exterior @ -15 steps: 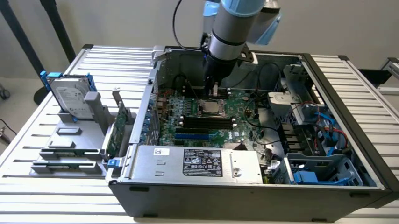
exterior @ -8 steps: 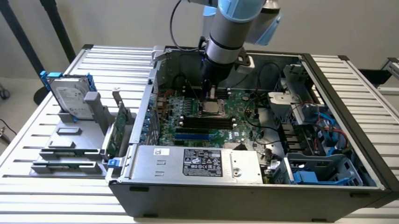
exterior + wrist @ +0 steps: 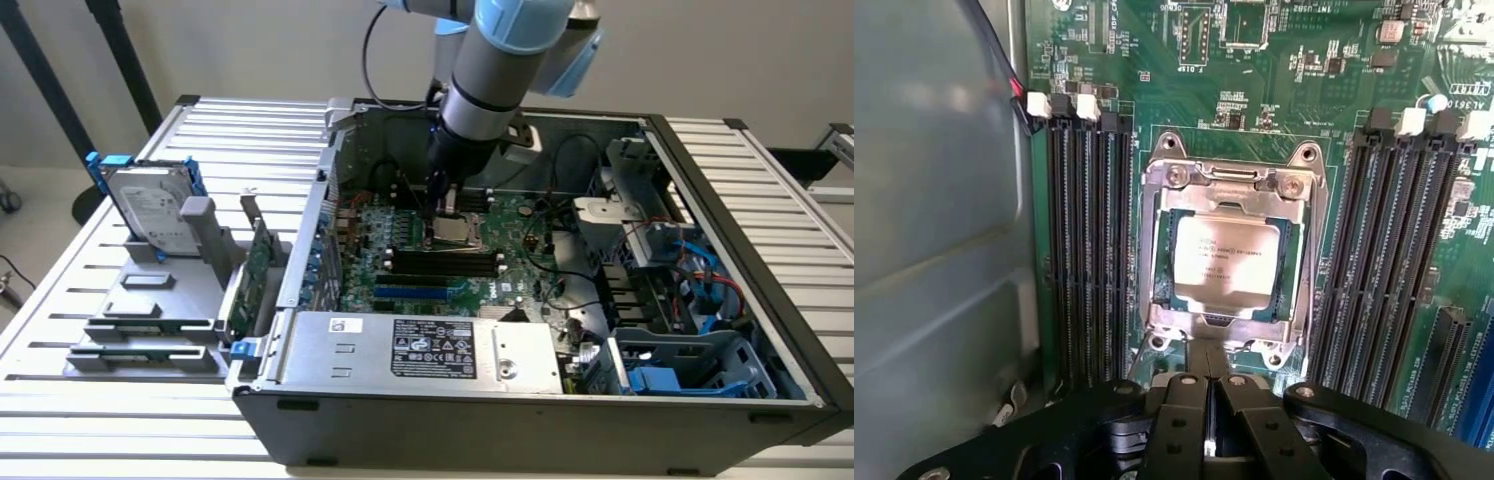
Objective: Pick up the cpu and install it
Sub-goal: 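Close the cpu cover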
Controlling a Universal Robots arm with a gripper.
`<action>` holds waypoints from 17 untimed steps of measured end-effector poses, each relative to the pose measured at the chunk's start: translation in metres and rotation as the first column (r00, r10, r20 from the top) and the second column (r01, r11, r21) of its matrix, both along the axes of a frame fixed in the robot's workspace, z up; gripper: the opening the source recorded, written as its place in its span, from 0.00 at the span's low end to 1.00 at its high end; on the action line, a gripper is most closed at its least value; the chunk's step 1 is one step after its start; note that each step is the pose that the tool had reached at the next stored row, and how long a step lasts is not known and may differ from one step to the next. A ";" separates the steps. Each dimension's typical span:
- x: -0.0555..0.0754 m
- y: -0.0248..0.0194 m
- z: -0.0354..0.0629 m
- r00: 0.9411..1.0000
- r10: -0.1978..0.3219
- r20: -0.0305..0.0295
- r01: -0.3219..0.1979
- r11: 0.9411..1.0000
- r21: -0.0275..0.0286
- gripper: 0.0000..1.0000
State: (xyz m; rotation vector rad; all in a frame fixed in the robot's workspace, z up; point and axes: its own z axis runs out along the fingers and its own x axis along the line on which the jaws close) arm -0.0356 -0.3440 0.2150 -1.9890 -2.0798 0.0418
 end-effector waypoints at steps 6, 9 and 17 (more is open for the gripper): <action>0.000 -0.0033 -0.0028 1.000 0.000 -0.001 0.000 1.000 0.000 0.11; 0.000 -0.0045 -0.0038 1.000 0.000 -0.002 0.000 1.000 -0.001 0.11; 0.000 -0.0054 -0.0096 1.000 -0.001 -0.002 0.001 1.000 -0.007 0.11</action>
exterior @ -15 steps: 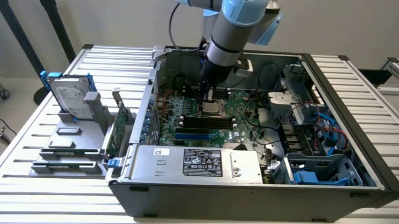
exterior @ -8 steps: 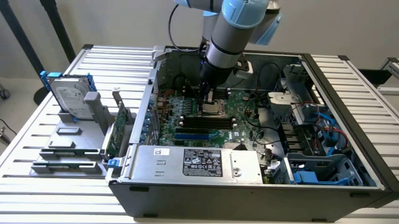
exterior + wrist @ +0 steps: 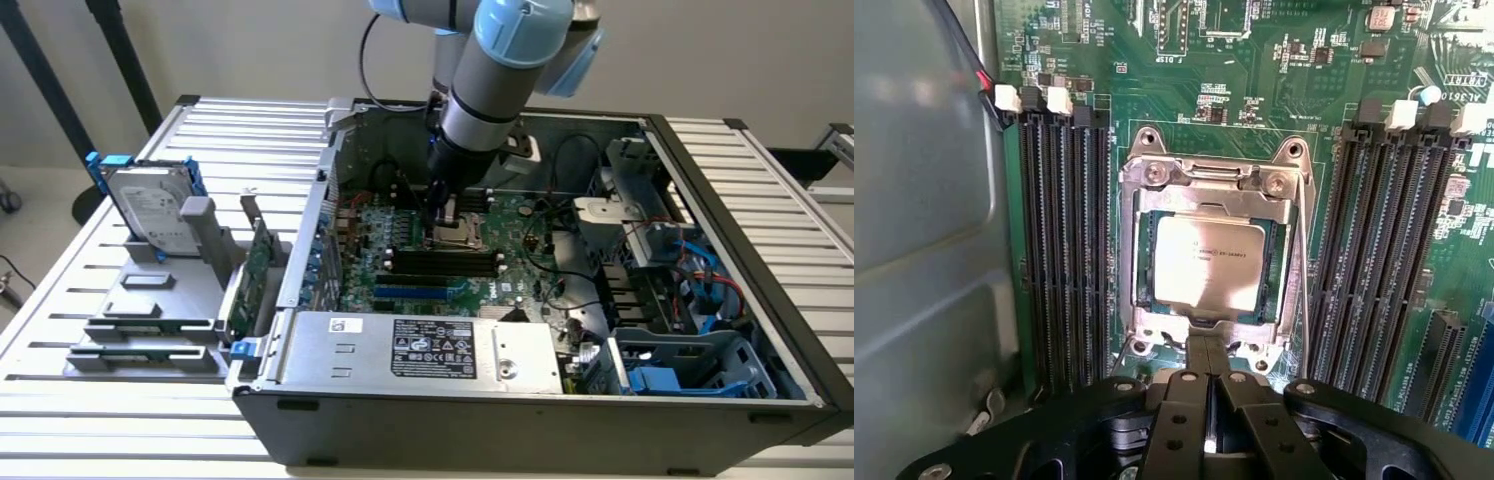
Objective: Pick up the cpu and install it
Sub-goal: 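Close the cpu cover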
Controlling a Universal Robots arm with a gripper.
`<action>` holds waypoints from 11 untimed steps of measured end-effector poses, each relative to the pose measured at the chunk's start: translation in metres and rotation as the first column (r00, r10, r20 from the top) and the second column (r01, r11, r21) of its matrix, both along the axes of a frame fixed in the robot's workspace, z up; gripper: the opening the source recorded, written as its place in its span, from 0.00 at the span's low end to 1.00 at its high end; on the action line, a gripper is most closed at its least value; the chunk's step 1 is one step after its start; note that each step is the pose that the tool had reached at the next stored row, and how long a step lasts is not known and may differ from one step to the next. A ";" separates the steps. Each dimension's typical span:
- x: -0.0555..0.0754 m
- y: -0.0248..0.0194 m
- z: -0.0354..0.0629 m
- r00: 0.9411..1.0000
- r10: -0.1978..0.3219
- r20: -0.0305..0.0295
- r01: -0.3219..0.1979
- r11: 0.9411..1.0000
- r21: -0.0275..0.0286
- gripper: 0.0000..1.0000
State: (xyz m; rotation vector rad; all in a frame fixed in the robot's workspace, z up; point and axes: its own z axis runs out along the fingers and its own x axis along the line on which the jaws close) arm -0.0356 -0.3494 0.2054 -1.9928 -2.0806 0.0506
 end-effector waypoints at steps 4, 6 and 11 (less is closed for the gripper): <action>0.000 0.0000 -0.0035 1.000 0.000 0.000 0.000 1.000 -0.001 0.11; 0.000 0.0000 -0.0048 1.000 0.000 0.000 0.000 1.000 -0.001 0.11; 0.000 -0.0004 -0.0056 1.000 0.000 0.000 0.000 1.000 -0.001 0.11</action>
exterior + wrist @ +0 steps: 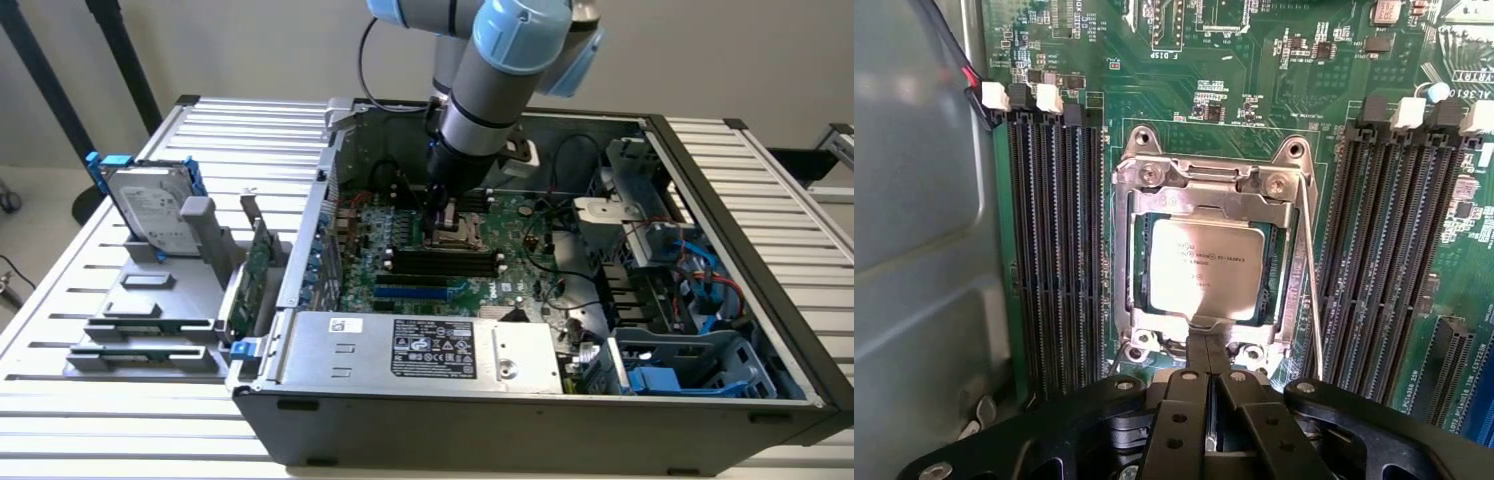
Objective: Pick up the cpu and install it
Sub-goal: 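Close the cpu cover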
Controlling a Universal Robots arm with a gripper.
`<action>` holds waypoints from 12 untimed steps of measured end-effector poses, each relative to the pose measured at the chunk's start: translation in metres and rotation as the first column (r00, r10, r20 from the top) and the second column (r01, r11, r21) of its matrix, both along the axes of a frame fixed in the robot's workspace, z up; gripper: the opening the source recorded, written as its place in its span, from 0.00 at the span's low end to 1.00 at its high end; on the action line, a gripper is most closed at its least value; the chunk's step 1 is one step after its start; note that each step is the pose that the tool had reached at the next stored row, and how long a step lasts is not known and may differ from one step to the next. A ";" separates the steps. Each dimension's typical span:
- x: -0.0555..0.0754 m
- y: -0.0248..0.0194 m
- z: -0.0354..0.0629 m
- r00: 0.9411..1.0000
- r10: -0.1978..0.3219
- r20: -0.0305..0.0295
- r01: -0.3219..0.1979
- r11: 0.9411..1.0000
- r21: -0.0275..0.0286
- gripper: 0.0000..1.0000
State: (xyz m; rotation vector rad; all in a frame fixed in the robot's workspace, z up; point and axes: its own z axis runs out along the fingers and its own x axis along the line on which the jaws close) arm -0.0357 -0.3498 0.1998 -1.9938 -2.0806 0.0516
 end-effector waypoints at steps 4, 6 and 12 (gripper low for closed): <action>0.000 -0.0018 0.0040 1.000 0.000 -0.001 0.000 1.000 0.000 0.11; -0.001 -0.0029 0.0065 1.000 0.000 -0.001 0.000 1.000 0.002 0.11; -0.011 -0.0040 0.0113 1.000 -0.002 -0.002 0.002 1.000 0.018 0.11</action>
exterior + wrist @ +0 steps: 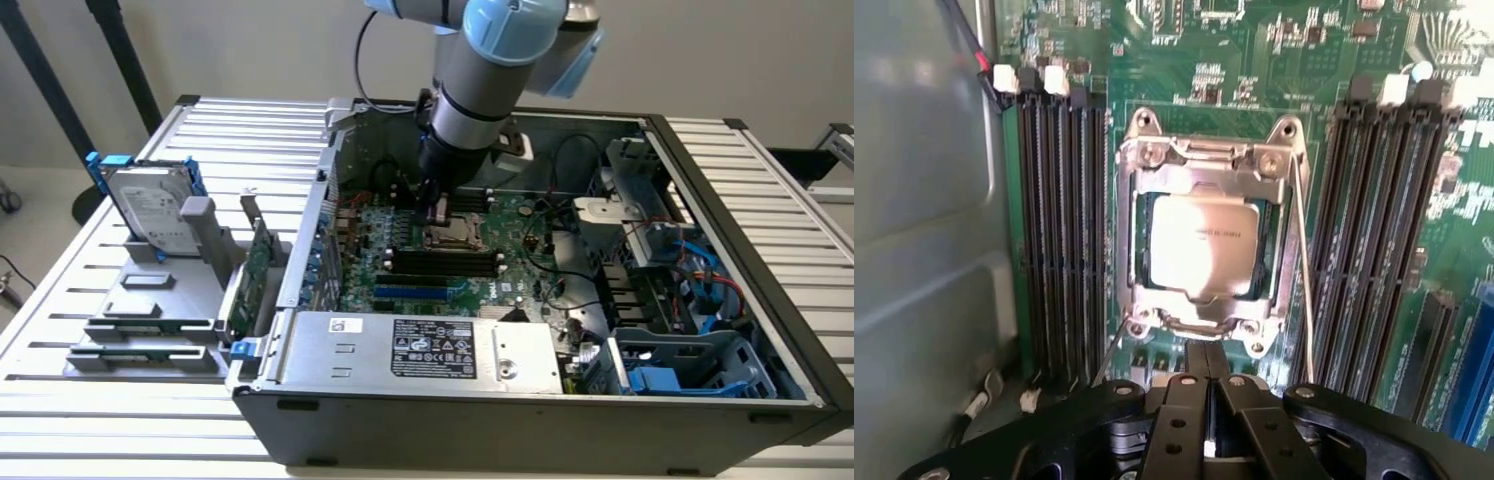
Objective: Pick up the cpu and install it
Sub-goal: 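Close the cpu cover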
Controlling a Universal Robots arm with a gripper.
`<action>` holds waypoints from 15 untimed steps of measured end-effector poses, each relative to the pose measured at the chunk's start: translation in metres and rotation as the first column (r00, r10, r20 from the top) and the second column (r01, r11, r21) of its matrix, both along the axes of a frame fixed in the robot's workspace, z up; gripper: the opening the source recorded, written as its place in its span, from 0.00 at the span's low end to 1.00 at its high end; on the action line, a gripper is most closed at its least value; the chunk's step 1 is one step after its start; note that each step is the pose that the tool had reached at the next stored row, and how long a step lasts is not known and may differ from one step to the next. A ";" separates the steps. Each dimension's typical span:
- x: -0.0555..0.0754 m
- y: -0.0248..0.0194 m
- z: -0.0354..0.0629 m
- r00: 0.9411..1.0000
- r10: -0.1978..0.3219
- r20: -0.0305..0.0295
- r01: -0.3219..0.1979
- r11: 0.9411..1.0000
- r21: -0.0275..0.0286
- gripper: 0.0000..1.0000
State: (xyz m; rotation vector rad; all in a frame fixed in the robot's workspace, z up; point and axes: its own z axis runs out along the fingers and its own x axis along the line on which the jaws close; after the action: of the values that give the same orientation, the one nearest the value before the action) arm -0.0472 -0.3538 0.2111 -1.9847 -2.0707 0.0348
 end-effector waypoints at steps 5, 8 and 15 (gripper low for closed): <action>-0.013 0.0000 0.0031 1.000 -0.001 -0.003 0.002 1.000 0.021 0.11; -0.019 0.0000 0.0053 1.000 -0.004 -0.005 0.004 0.999 0.039 0.11; -0.033 0.0000 0.0096 1.000 -0.011 -0.011 0.012 0.997 0.075 0.11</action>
State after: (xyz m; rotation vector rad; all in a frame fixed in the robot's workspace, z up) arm -0.0797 -0.3538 0.2207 -1.9478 -2.0235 -0.0340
